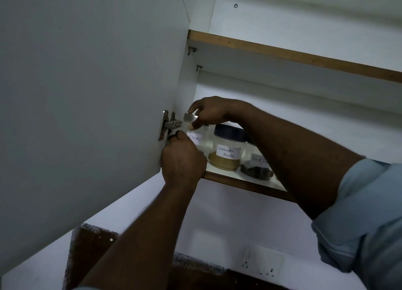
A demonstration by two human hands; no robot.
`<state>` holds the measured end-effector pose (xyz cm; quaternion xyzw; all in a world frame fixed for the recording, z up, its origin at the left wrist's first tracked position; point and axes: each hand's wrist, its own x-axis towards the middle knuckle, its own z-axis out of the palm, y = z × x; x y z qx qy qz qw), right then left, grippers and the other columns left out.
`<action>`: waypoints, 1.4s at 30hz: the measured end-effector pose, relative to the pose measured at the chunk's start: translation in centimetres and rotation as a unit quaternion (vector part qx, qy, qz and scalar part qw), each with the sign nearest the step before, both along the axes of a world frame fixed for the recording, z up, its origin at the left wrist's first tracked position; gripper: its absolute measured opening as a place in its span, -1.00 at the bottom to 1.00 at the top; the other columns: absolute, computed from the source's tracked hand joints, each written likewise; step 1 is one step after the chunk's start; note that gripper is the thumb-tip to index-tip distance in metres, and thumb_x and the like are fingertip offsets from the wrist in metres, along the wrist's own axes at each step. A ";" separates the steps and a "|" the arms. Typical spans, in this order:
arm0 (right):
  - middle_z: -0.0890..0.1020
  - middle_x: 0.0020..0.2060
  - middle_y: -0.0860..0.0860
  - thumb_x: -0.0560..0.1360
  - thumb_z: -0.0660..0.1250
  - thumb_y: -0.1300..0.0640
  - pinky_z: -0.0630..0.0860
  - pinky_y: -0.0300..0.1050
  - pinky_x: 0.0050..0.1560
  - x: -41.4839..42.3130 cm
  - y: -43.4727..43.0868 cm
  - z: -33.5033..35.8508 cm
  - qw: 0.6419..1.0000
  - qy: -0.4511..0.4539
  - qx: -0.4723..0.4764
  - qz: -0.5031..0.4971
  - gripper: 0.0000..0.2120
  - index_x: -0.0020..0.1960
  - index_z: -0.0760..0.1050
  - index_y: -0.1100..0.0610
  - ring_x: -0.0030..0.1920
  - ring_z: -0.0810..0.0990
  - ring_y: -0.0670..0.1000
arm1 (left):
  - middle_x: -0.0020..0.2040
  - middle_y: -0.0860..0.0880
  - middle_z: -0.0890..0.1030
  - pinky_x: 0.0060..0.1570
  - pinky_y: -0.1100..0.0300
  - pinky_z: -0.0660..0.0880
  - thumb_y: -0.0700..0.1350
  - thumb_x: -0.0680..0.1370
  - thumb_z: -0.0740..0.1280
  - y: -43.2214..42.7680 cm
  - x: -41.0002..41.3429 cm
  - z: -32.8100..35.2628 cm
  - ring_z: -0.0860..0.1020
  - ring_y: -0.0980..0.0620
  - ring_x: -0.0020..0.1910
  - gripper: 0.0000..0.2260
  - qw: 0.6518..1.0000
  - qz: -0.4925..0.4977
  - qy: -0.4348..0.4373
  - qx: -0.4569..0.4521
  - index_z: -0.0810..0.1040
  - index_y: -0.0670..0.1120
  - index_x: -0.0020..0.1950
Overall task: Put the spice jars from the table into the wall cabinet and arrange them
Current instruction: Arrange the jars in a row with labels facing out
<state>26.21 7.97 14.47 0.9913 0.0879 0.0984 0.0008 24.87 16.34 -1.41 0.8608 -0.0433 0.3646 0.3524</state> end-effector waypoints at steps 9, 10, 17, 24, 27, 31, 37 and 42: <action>0.62 0.15 -0.01 0.42 0.52 -0.18 0.52 -0.08 0.06 1.0 -0.4 -0.2 1.000 -0.015 0.004 -0.003 -0.42 0.32 0.45 0.02 0.06 0.61 -0.01 | 0.19 -0.12 0.60 -0.03 0.09 0.57 0.07 0.47 0.48 0.0 0.0 0.2 0.63 -0.09 0.09 -0.45 1.000 0.007 0.007 0.025 0.43 -0.17 0.35; 0.63 0.11 0.01 0.41 0.52 -0.20 0.52 -0.07 0.03 1.3 -0.4 -0.2 1.000 -0.020 -0.007 -0.011 -0.43 0.27 0.45 0.04 0.06 0.61 0.01 | 0.18 -0.12 0.60 -0.03 0.09 0.57 0.07 0.48 0.47 0.1 0.0 0.3 0.63 -0.09 0.08 -0.46 0.999 0.006 0.013 0.033 0.44 -0.17 0.34; 0.67 0.02 0.11 0.45 0.46 -0.24 0.48 -0.11 -0.22 3.4 0.1 -0.3 0.997 -0.021 -0.053 -0.061 -0.41 0.23 0.53 0.20 0.01 0.63 0.08 | 0.06 -0.13 0.65 -0.08 0.04 0.59 0.04 0.56 0.34 0.5 0.4 1.3 0.64 -0.10 -0.01 -0.64 0.982 -0.004 0.060 0.181 0.58 -0.18 0.22; 0.64 0.06 0.20 0.47 0.50 -0.12 0.69 0.02 -0.04 4.7 0.1 -0.2 0.997 0.011 0.006 -0.079 -0.42 0.29 0.49 0.26 -0.09 0.72 0.15 | 0.06 -0.14 0.65 -0.04 0.00 0.57 0.03 0.59 0.25 0.4 0.7 1.0 0.63 -0.12 -0.01 -0.66 0.967 -0.004 0.025 0.255 0.58 -0.19 0.20; 0.63 0.02 0.19 0.46 0.52 -0.11 0.69 0.06 -0.01 4.6 -0.2 -0.2 0.997 0.015 0.026 -0.071 -0.36 0.33 0.48 0.31 -0.11 0.70 0.15 | 0.04 -0.13 0.65 -0.13 0.05 0.50 0.06 0.60 0.25 0.4 0.7 1.0 0.63 -0.11 -0.03 -0.65 0.969 0.000 0.021 0.245 0.58 -0.18 0.18; 0.62 0.05 0.19 0.45 0.52 -0.10 0.69 0.07 -0.01 4.6 -0.3 -0.3 0.997 0.011 0.035 -0.065 -0.38 0.32 0.47 0.28 -0.06 0.71 0.18 | -0.02 -0.12 0.65 -0.18 0.07 0.47 0.06 0.60 0.23 0.3 0.8 1.1 0.62 -0.09 -0.09 -0.67 0.968 0.001 0.015 0.250 0.61 -0.17 0.11; 0.53 0.11 0.12 0.49 0.50 -0.07 0.68 -0.08 -0.17 4.8 -0.2 -0.7 0.997 0.007 0.042 -0.067 -0.47 0.30 0.37 0.14 -0.07 0.68 0.11 | 0.00 -0.13 0.65 -0.11 0.04 0.55 0.07 0.61 0.23 0.4 0.6 1.0 0.62 -0.10 -0.07 -0.66 0.965 -0.006 0.018 0.261 0.61 -0.17 0.13; 0.43 0.43 0.16 0.44 0.47 -0.24 0.62 0.03 0.10 4.0 -0.7 -0.5 0.996 0.026 0.035 -0.080 -0.14 0.56 0.16 0.06 0.15 0.62 0.15 | -0.01 -0.13 0.66 -0.12 0.05 0.55 0.04 0.59 0.22 0.3 0.8 1.0 0.63 -0.10 -0.08 -0.67 0.967 -0.012 0.012 0.253 0.63 -0.16 0.10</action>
